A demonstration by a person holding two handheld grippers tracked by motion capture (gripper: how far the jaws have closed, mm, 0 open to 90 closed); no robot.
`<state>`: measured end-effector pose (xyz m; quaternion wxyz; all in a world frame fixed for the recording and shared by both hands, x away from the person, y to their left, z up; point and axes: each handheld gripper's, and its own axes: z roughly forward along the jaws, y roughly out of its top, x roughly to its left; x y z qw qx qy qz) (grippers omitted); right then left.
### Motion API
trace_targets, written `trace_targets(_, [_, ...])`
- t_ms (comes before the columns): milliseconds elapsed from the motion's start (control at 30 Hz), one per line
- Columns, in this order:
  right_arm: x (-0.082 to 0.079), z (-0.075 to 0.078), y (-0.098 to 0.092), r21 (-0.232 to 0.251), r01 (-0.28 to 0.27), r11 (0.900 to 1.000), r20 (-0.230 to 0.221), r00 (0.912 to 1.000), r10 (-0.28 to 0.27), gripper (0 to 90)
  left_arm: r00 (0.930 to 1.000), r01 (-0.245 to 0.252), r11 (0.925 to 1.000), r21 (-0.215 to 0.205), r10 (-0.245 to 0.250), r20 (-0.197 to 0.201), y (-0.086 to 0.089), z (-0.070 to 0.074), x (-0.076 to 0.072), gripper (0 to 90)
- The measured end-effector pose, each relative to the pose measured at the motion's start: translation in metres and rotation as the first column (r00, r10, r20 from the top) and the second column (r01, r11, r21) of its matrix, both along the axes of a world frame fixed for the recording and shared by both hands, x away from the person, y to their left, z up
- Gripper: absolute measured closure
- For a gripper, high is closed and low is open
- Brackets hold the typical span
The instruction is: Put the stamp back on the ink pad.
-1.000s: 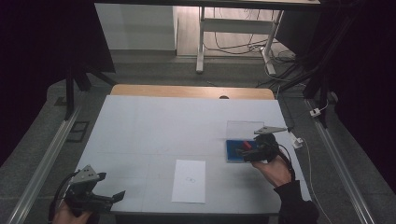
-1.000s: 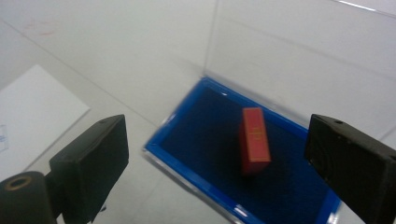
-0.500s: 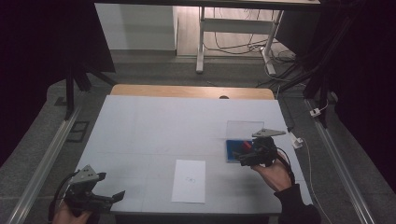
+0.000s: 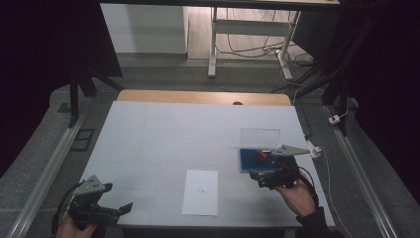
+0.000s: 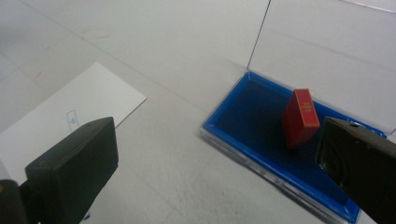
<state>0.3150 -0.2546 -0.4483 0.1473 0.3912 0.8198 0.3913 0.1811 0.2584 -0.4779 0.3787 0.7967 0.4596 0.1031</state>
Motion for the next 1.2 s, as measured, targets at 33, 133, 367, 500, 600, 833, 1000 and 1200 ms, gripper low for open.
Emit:
trace_targets(33, [-0.002,0.000,-0.001,0.002,-0.001,1.000,0.001,1.0000,0.001,0.0,1.0000,0.000,1.0000,0.000,0.000,0.000,0.000,0.000,0.000,1.3])
trace_targets(133, [-0.008,0.001,-0.004,0.005,-0.003,1.000,0.005,1.0000,0.003,0.0,1.0000,0.000,1.0000,0.000,0.000,-0.001,0.000,0.000,0.000,1.3])
trace_targets(367, [-0.024,0.003,-0.011,0.009,0.012,1.000,0.031,0.9994,-0.013,0.0,1.0000,-0.001,1.0000,-0.002,0.001,0.000,0.000,0.000,0.000,1.3])
trace_targets(500, [-0.032,0.003,-0.018,0.013,0.025,1.000,0.029,0.9993,-0.026,0.0,1.0000,-0.001,1.0000,-0.003,0.001,0.000,0.000,0.000,0.000,1.3])
trace_targets(600, [-0.038,0.004,-0.024,0.026,0.036,0.999,0.024,0.9990,-0.037,0.0,1.0000,-0.001,1.0000,-0.003,0.001,0.000,0.000,0.000,0.000,1.2])
trace_targets(833, [-0.053,0.003,-0.036,0.032,0.069,0.997,0.015,0.9974,-0.070,0.0,1.0000,0.000,1.0000,0.000,0.000,0.001,0.000,0.000,0.000,1.2])
trace_targets(1000, [-0.062,0.001,-0.046,0.033,0.099,0.994,-0.002,0.9951,-0.099,0.0,1.0000,0.001,1.0000,0.002,-0.001,0.002,0.000,0.000,0.000,1.1])
trace_targets(1200, [-0.074,-0.004,-0.055,0.019,0.117,0.993,-0.015,0.9930,-0.117,0.0,1.0000,0.002,1.0000,0.007,-0.002,0.002,-0.001,0.000,-0.001,1.1])
